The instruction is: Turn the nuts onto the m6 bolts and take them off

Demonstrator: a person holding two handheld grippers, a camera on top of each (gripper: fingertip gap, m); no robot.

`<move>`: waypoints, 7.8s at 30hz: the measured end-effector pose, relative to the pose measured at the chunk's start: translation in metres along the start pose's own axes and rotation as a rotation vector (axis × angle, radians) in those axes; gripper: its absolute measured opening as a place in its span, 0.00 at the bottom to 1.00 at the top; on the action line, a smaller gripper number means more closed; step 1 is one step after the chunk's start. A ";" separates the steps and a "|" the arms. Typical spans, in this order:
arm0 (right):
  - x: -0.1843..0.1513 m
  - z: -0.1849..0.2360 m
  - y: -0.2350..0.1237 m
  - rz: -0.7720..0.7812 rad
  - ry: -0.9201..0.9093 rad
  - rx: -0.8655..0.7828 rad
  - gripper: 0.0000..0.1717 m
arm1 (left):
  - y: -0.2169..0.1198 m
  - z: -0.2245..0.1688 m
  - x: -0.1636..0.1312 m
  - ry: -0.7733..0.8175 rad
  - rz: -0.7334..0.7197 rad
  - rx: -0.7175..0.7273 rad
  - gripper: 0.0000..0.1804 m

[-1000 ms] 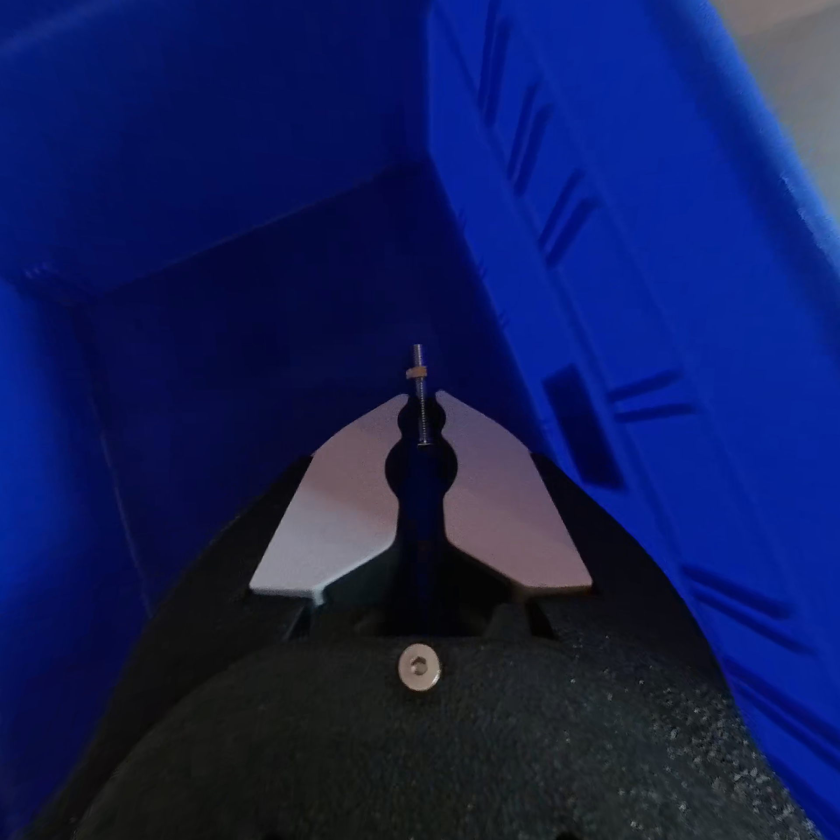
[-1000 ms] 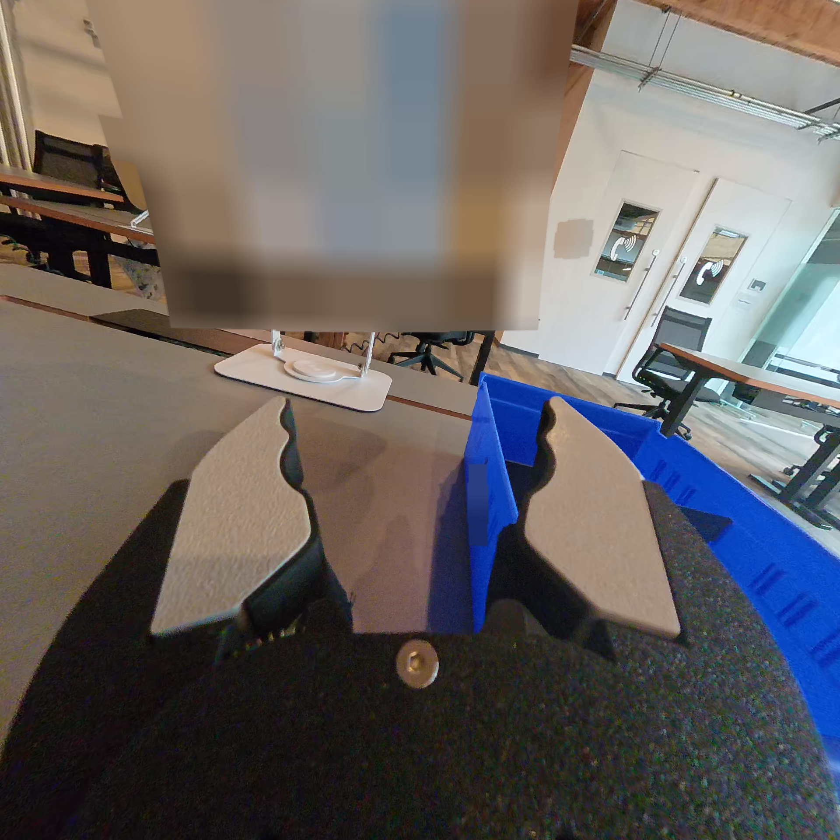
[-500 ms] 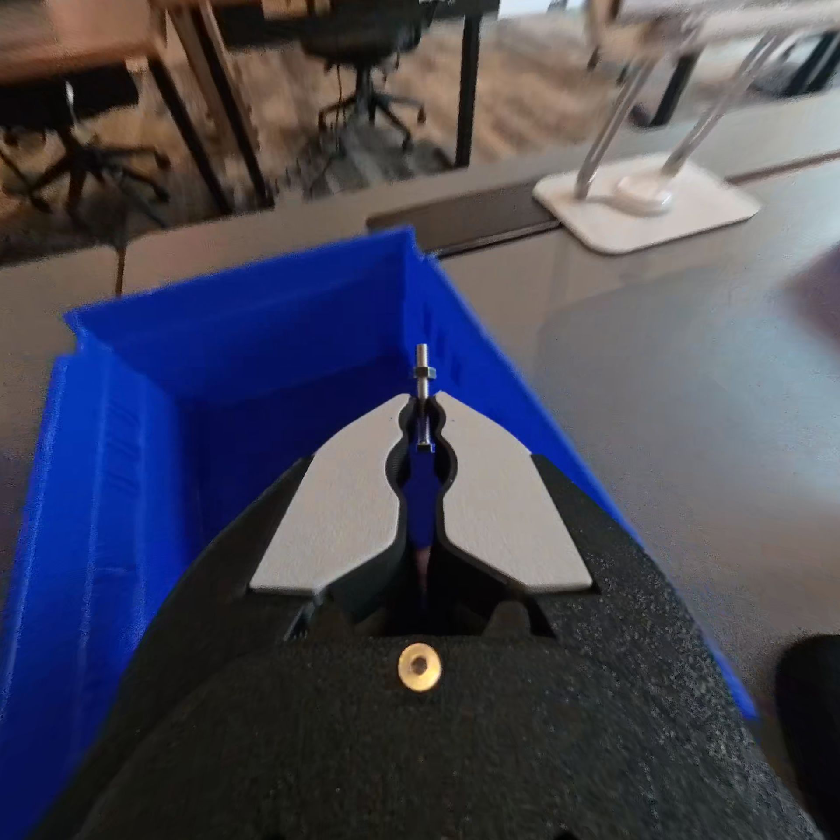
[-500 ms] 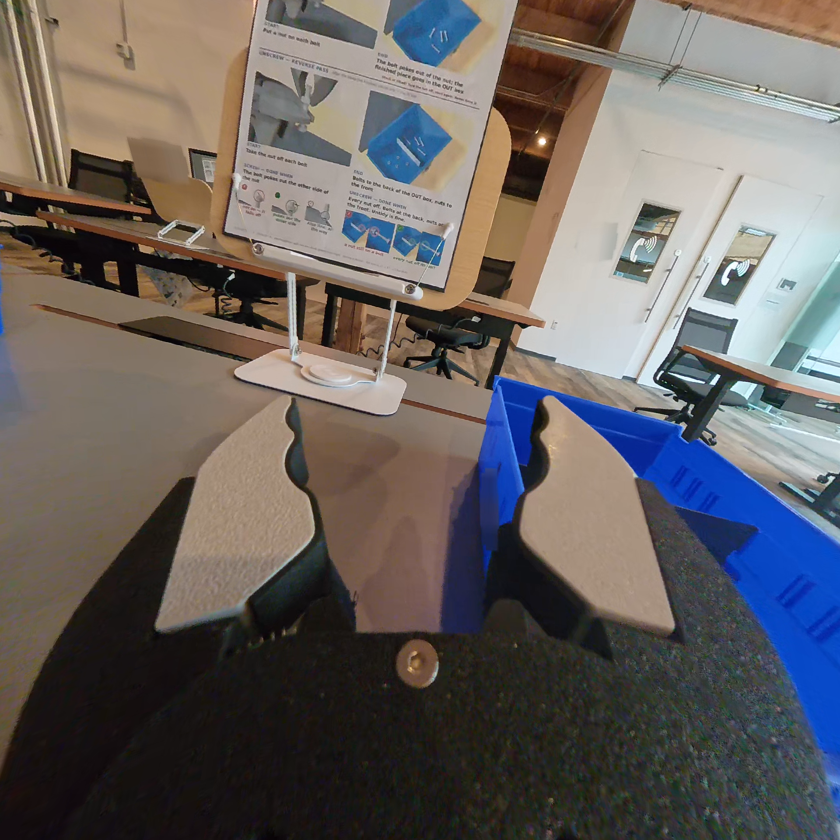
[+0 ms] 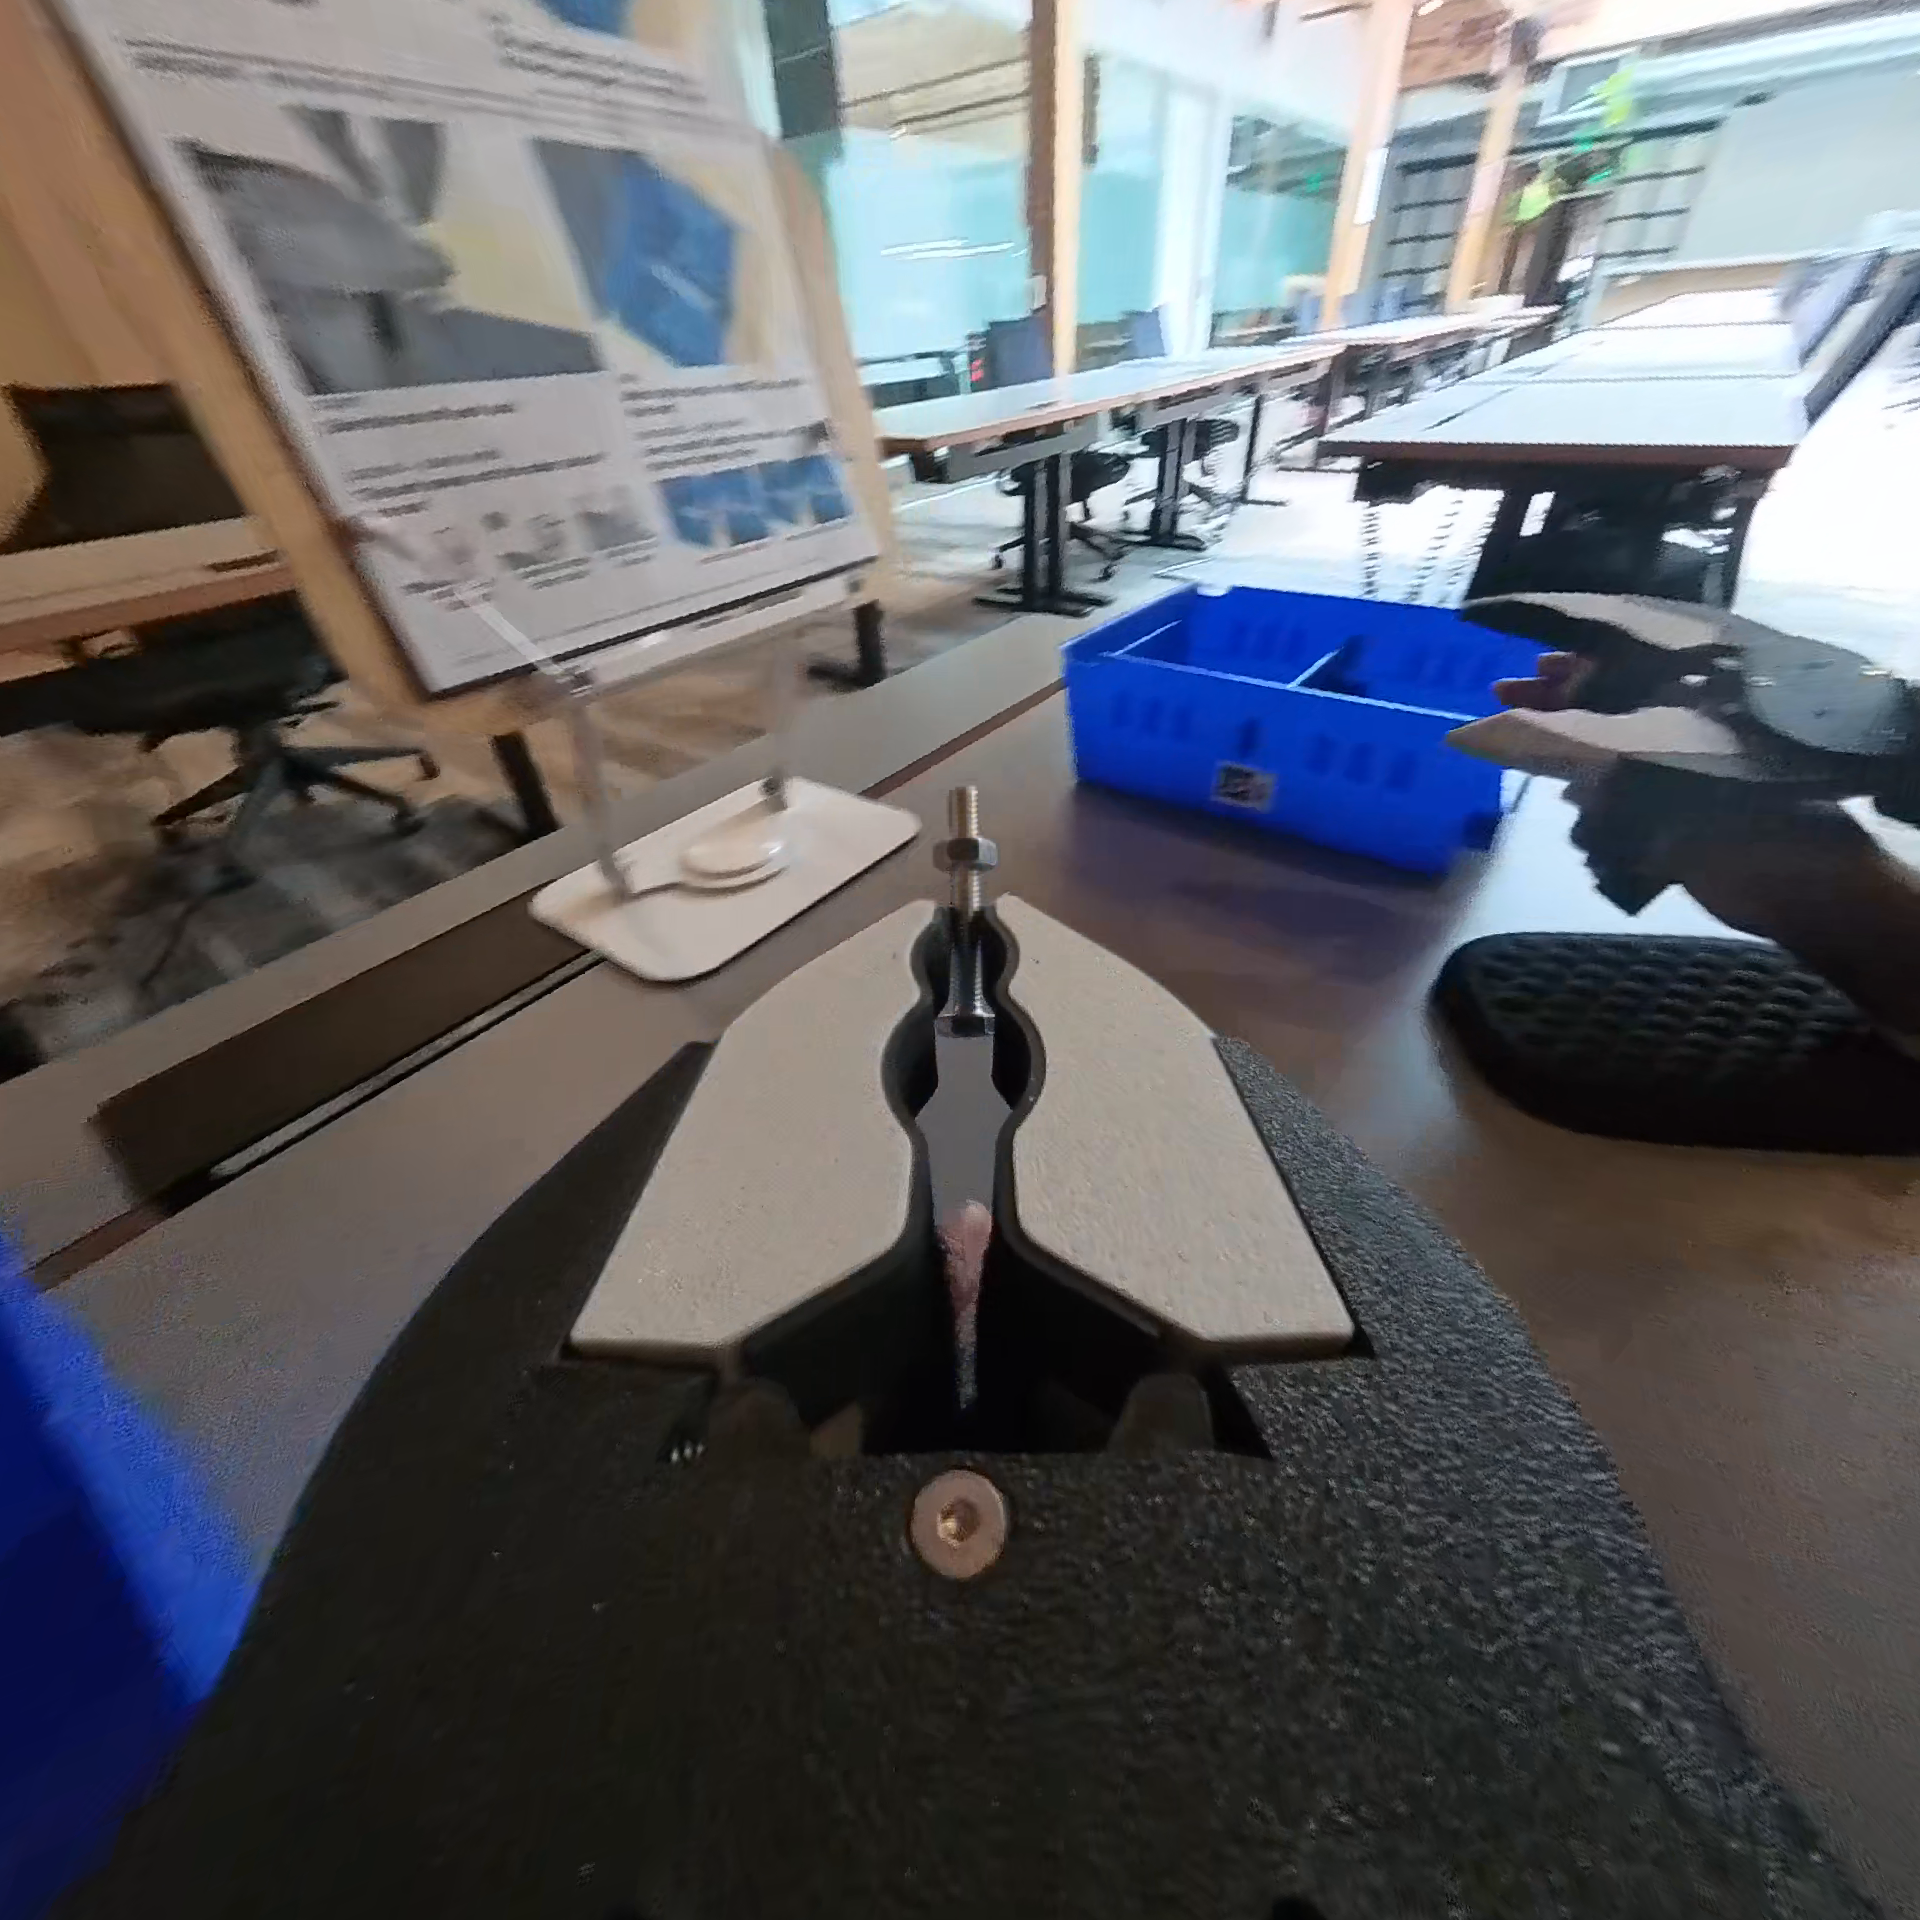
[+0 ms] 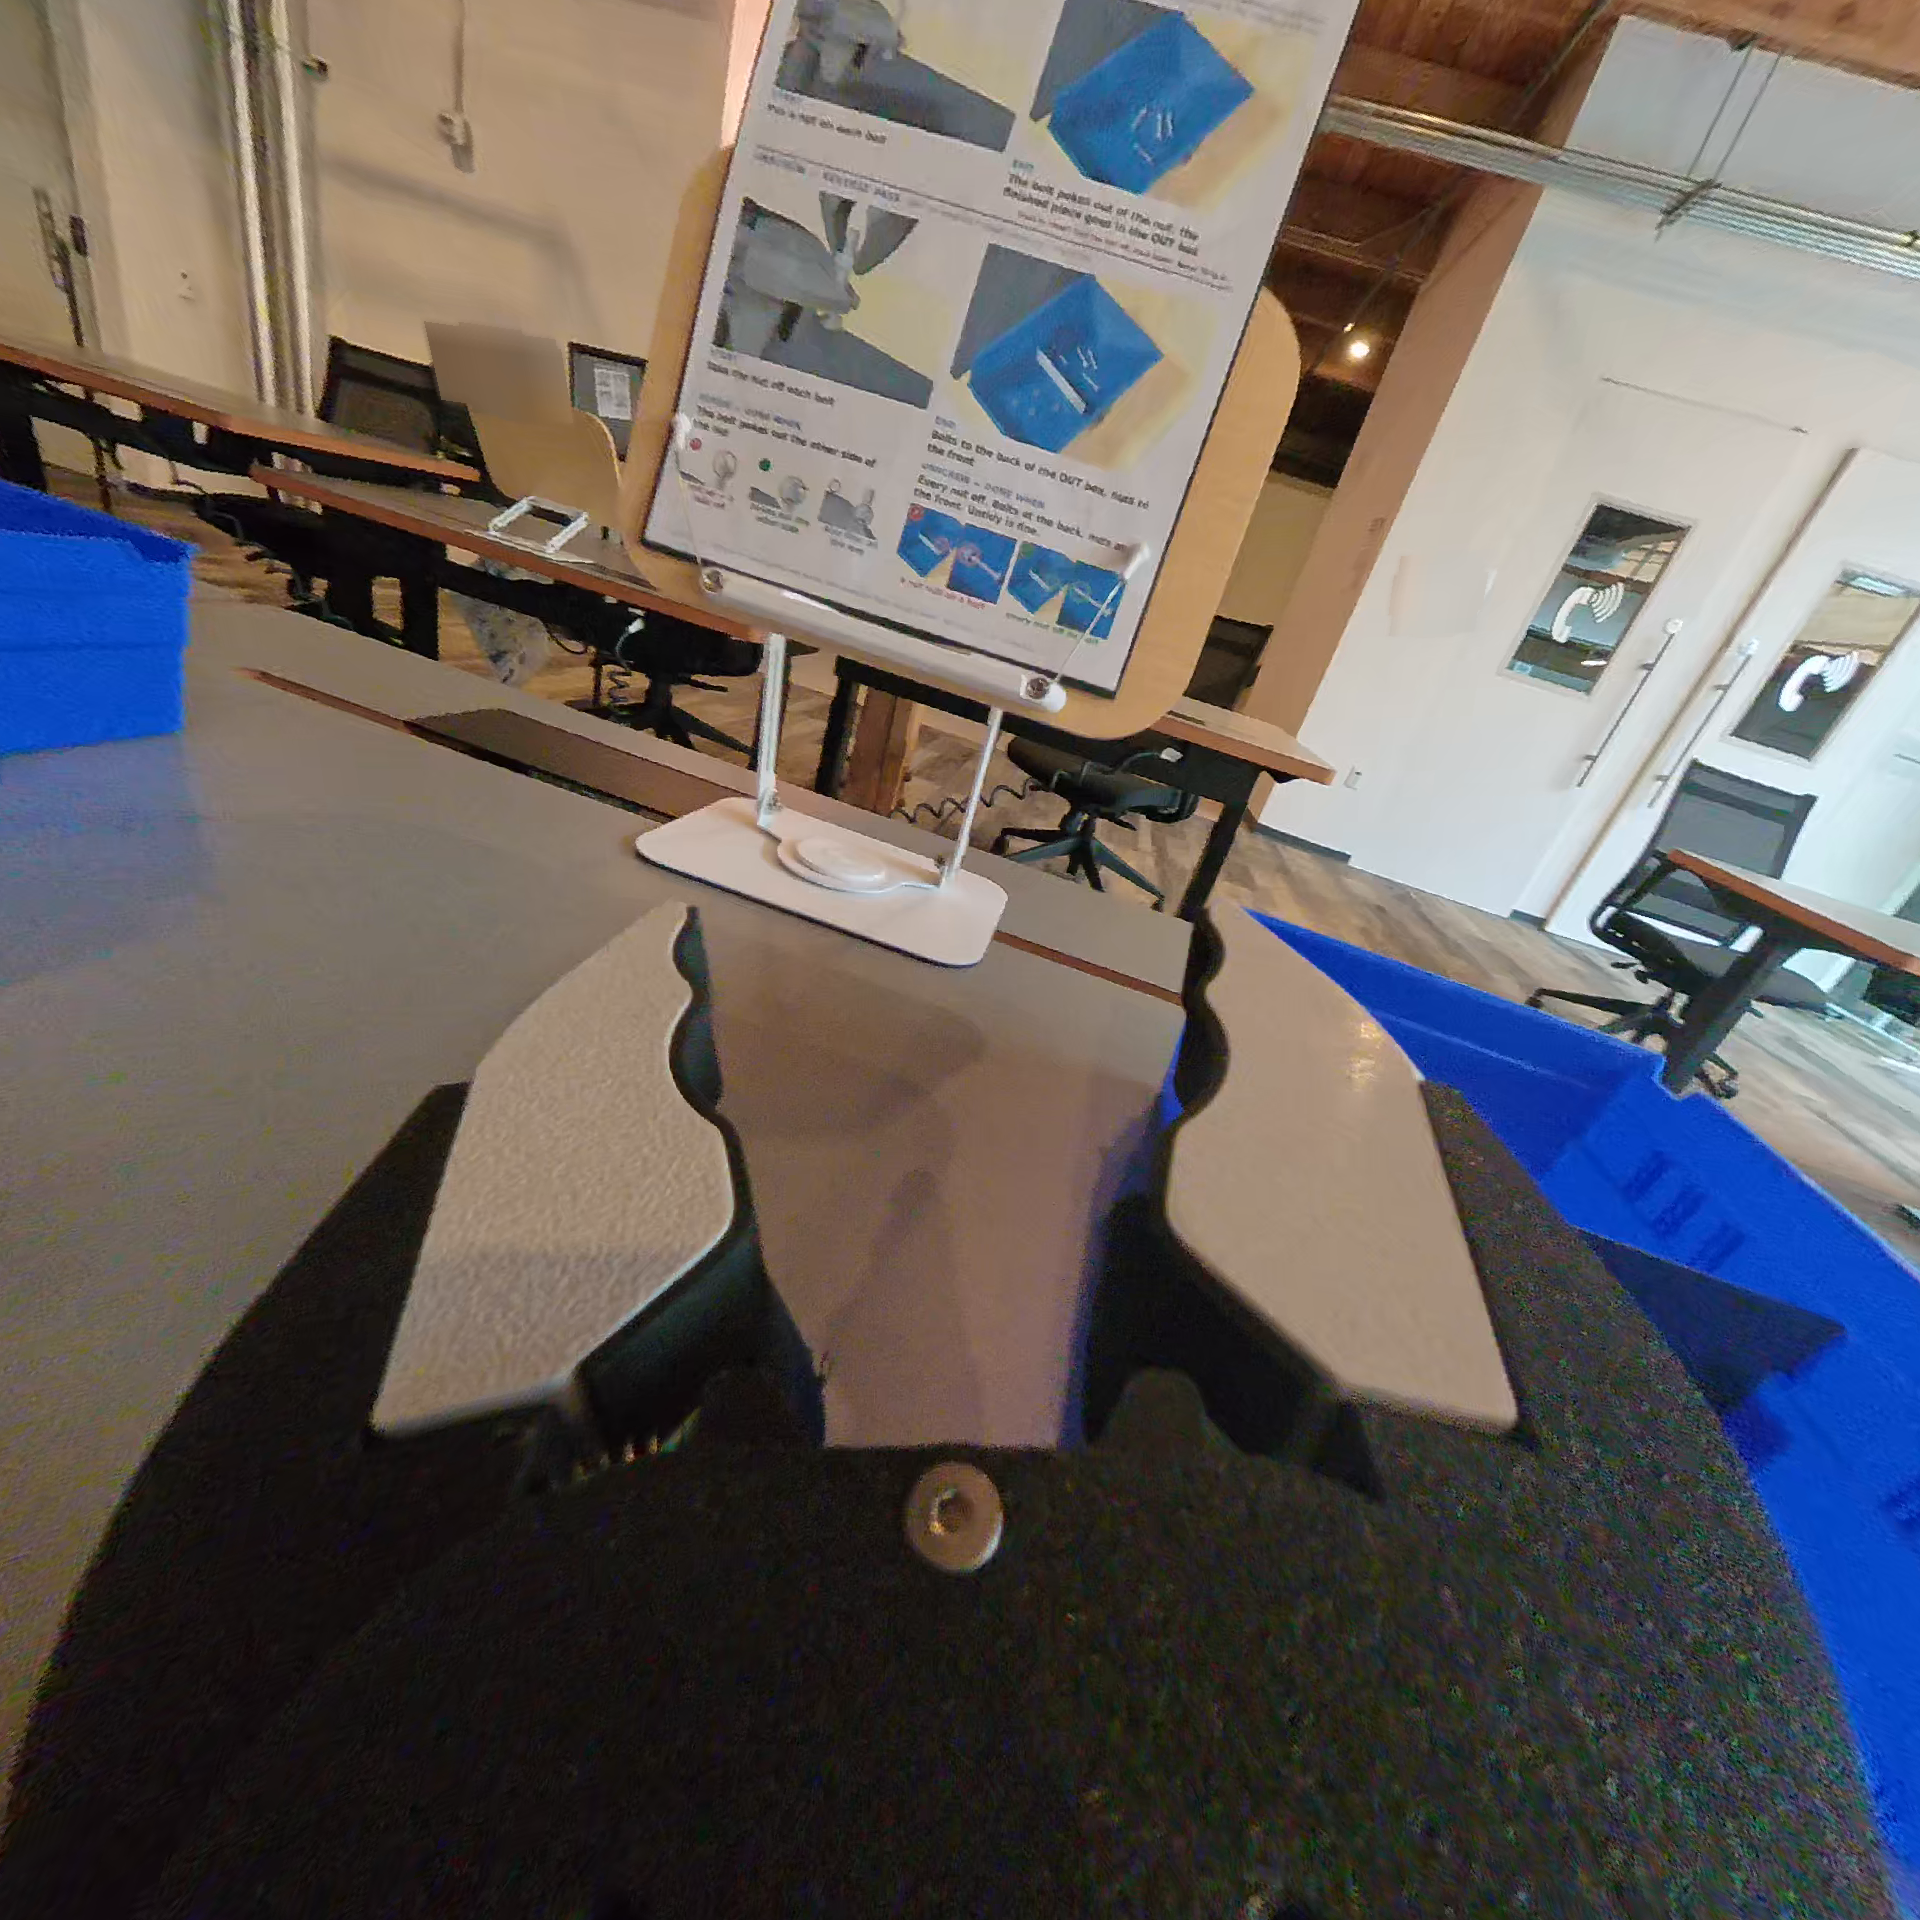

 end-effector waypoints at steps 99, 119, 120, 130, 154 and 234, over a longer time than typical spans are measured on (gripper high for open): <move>0.018 0.117 0.049 0.023 0.196 1.084 0.30 | 0.096 -0.128 -0.090 -0.088 -0.084 -0.533 0.02; 0.020 0.100 0.049 -0.035 0.394 1.163 0.21 | 0.096 -0.127 -0.090 -0.088 -0.100 -0.533 0.02; 0.021 0.105 0.048 -0.027 0.389 1.181 0.24 | 0.096 -0.127 -0.090 -0.087 -0.099 -0.531 0.02; 0.015 0.105 0.050 0.010 0.425 1.167 0.19 | 0.096 -0.126 -0.090 -0.098 -0.102 -0.516 0.02; 0.017 0.110 0.049 -0.005 0.393 1.150 0.28 | 0.096 -0.129 -0.090 -0.079 -0.092 -0.528 0.02; 0.019 0.100 0.050 -0.032 0.393 1.066 0.18 | 0.096 -0.125 -0.090 -0.097 -0.103 -0.508 0.02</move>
Point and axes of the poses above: each gripper's, where its closed fingertips meet, y out along the fingers, x out of its top, z = x × y across the jaws, the point moved 8 cm from there along -y, back along the fingers
